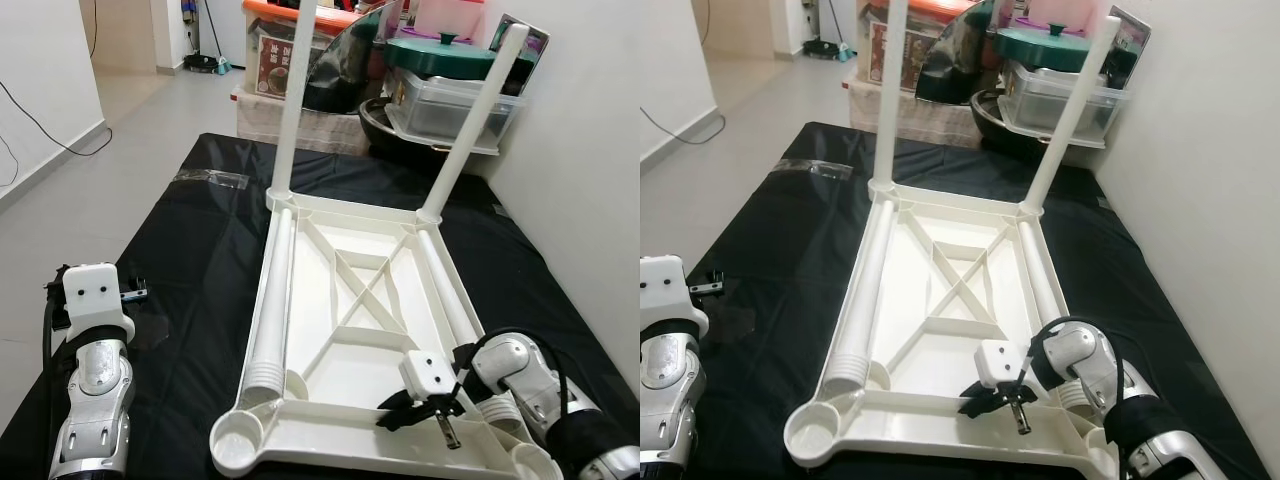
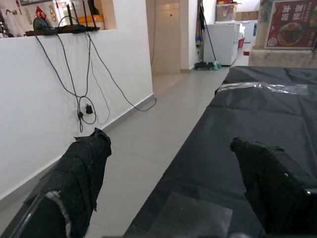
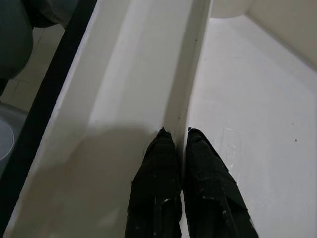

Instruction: Building children table

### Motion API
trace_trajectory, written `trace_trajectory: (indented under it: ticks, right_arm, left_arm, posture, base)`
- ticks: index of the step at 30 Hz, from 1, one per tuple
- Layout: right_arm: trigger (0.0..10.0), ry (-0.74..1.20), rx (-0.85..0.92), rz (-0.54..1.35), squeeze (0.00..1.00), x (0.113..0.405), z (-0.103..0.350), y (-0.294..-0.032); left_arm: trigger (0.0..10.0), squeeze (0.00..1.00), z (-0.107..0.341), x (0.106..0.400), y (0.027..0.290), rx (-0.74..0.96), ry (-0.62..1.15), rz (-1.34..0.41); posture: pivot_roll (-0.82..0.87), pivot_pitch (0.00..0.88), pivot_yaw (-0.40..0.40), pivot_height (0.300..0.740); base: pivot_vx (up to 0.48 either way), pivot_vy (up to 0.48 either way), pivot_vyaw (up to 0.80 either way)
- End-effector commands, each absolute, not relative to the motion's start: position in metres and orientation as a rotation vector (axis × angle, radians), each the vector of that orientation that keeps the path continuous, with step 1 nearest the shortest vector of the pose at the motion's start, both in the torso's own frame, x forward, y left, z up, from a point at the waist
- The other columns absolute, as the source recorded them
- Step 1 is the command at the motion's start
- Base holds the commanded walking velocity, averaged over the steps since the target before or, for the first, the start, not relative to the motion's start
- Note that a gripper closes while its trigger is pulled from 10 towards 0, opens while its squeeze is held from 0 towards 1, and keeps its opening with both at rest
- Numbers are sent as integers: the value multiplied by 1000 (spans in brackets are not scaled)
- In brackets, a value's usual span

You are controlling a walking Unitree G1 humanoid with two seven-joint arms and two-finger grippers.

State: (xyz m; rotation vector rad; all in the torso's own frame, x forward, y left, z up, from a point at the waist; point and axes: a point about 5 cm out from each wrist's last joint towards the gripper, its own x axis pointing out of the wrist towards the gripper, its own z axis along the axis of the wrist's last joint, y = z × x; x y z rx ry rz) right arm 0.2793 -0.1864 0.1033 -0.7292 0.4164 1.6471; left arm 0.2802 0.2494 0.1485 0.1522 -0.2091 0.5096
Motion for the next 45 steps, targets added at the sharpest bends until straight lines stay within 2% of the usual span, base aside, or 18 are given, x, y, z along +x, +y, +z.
trace_trajectory:
  ticks: [1, 5, 6, 9, 10, 13, 14, 20, 29, 34, 36, 38, 39, 41, 42, 43, 44, 45]
  right_arm:
    - [0, 419, -802, 1739, 0, 276, 99, -179]
    - [0, 343, -838, 1671, 0, 286, 100, -169]
    - [3961, 312, -867, 1650, 0, 288, 101, -165]
    - [3961, 300, -883, 1642, 0, 289, 101, -163]
    - [10000, 315, -888, 1639, 0, 289, 100, -163]
    - [10000, 349, -833, 1633, 0, 289, 101, -164]
    - [10000, 382, -789, 1621, 1000, 290, 102, -166]
    - [10000, 408, -702, 1613, 1000, 291, 108, -172]
    - [10000, 94, -435, 1496, 1000, 304, 167, -159]
    - [10000, 21, -355, 1469, 1000, 303, 184, -160]
    - [10000, -69, -342, 1324, 1000, 311, 194, -163]
    - [10000, -69, -342, 1324, 1000, 311, 194, -163]
    - [10000, -125, -329, 1203, 1000, 319, 198, -163]
    - [10000, -125, -329, 1203, 1000, 319, 198, -163]
    - [10000, -198, -267, 957, 1000, 334, 202, -162]
    - [10000, -198, -267, 957, 1000, 334, 202, -162]
    - [10000, -229, -204, 778, 302, 341, 198, -159]
    - [10000, -229, -204, 778, 302, 341, 198, -159]
  left_arm:
    - [10000, 0, 141, 282, 245, 145, -178, 494]
    - [10000, 0, 139, 282, 245, 145, -170, 488]
    - [10000, 0, 139, 282, 245, 146, -168, 485]
    - [10000, 0, 138, 282, 245, 146, -167, 485]
    - [10000, 0, 138, 282, 245, 145, -165, 484]
    - [10000, 0, 137, 281, 244, 144, -163, 482]
    - [10000, 0, 136, 281, 243, 142, -160, 480]
    - [10000, 0, 134, 283, 241, 139, -153, 469]
    - [10000, 0, 135, 284, 241, 138, -158, 464]
    - [10000, 0, 134, 284, 240, 137, -157, 463]
    - [10000, 0, 134, 286, 238, 136, -158, 448]
    - [10000, 0, 134, 286, 238, 136, -158, 448]
    - [10000, 0, 134, 287, 238, 136, -157, 442]
    - [10000, 0, 134, 287, 238, 136, -157, 442]
    - [10000, 0, 136, 290, 233, 131, -168, 418]
    - [10000, 0, 136, 290, 233, 131, -168, 418]
    - [10000, 0, 138, 291, 225, 124, -185, 375]
    - [10000, 0, 138, 291, 225, 124, -185, 375]
  posture:
    - [113, 0, -148, 740]
    - [114, 0, -149, 740]
    - [114, 0, -149, 740]
    - [114, 0, -149, 740]
    - [114, 0, -149, 740]
    - [110, 0, -150, 740]
    - [109, 0, -150, 740]
    - [100, 0, -142, 740]
    - [105, 0, -140, 740]
    - [102, 0, -134, 740]
    - [77, 0, -116, 740]
    - [77, 0, -116, 740]
    - [73, 0, -114, 740]
    - [73, 0, -114, 740]
    - [72, 0, -114, 740]
    - [72, 0, -114, 740]
    - [86, 0, -120, 740]
    - [86, 0, -120, 740]
  base:
    - [0, 0, 0]
    - [0, 0, 0]
    - [0, 0, 0]
    - [0, 0, 0]
    - [0, 0, 0]
    - [0, 0, 0]
    - [0, 0, 0]
    - [0, 0, 0]
    - [0, 0, 0]
    - [0, 0, 0]
    - [0, 0, 0]
    - [0, 0, 0]
    - [0, 0, 0]
    - [0, 0, 0]
    - [0, 0, 0]
    - [0, 0, 0]
    - [0, 0, 0]
    - [0, 0, 0]
